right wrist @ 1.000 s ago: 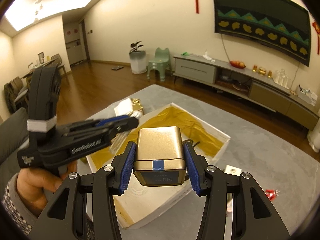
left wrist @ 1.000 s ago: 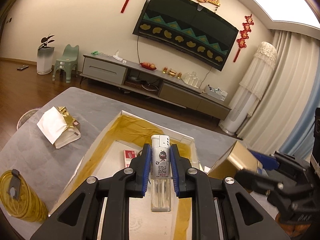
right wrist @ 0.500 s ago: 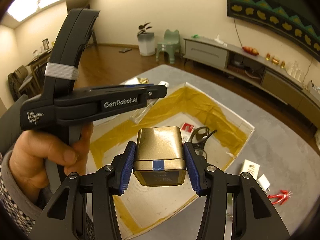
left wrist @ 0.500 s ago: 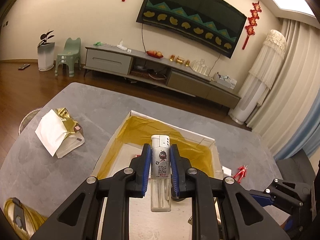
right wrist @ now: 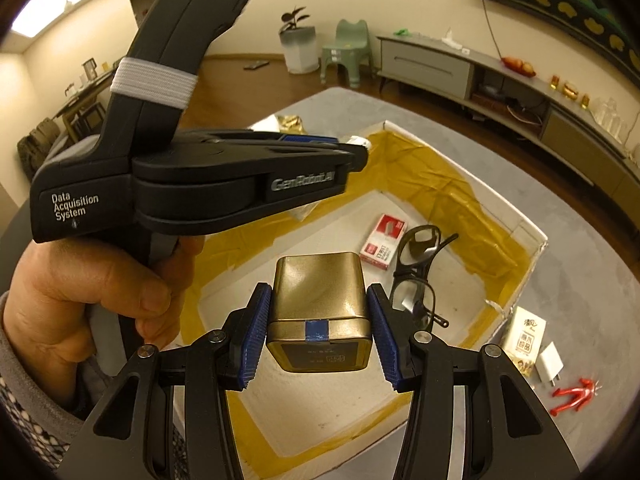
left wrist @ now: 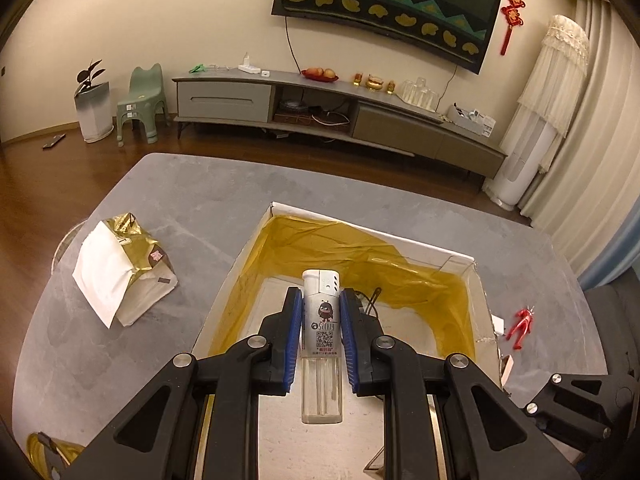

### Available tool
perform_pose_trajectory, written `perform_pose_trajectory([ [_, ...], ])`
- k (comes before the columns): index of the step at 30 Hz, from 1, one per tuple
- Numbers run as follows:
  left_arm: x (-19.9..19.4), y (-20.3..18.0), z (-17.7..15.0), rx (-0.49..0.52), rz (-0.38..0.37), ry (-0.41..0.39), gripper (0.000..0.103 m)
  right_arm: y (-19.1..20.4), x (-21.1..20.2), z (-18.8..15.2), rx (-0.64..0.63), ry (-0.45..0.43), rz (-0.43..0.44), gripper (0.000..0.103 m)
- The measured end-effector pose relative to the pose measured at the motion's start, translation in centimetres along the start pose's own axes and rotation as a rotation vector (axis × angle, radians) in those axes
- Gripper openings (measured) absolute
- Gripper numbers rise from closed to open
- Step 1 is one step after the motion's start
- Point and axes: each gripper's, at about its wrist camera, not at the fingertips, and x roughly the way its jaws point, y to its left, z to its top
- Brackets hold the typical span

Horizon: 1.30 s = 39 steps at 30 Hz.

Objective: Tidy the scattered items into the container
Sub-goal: 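Lower and release the gold tin with the right tool while the left tool releases the clear tube, then lift both open tools out of the box and back toward the table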

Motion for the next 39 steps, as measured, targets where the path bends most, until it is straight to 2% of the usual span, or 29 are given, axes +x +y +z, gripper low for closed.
perform_pose_trajectory([
  [6, 1.9, 1.0, 0.3, -0.004, 0.047, 0.048, 0.020, -0.5, 1.2, 0.7, 0.011, 0.047, 0.014, 0.051],
  [9, 2.6, 1.4, 0.2, -0.008, 0.046, 0.071, 0.020, -0.6, 1.8, 1.0, 0.013, 0.066, 0.021, 0.051],
  [18, 3.6, 0.9, 0.4, 0.005, 0.067, 0.087, 0.021, -0.4, 3.2, 1.8, 0.005, 0.095, -0.002, 0.052],
  [20, 3.8, 1.0, 0.4, -0.002, 0.089, 0.091, 0.023, -0.6, 3.5, 1.9, 0.011, 0.100, -0.003, 0.052],
  [22, 4.0, 1.1, 0.3, -0.005, 0.096, 0.093, 0.033, -0.9, 3.4, 1.9, 0.019, 0.095, -0.002, 0.052],
  [39, 1.3, 1.7, 0.5, -0.001, 0.106, 0.033, 0.035, -3.1, -2.5, -1.4, 0.108, 0.008, 0.066, 0.052],
])
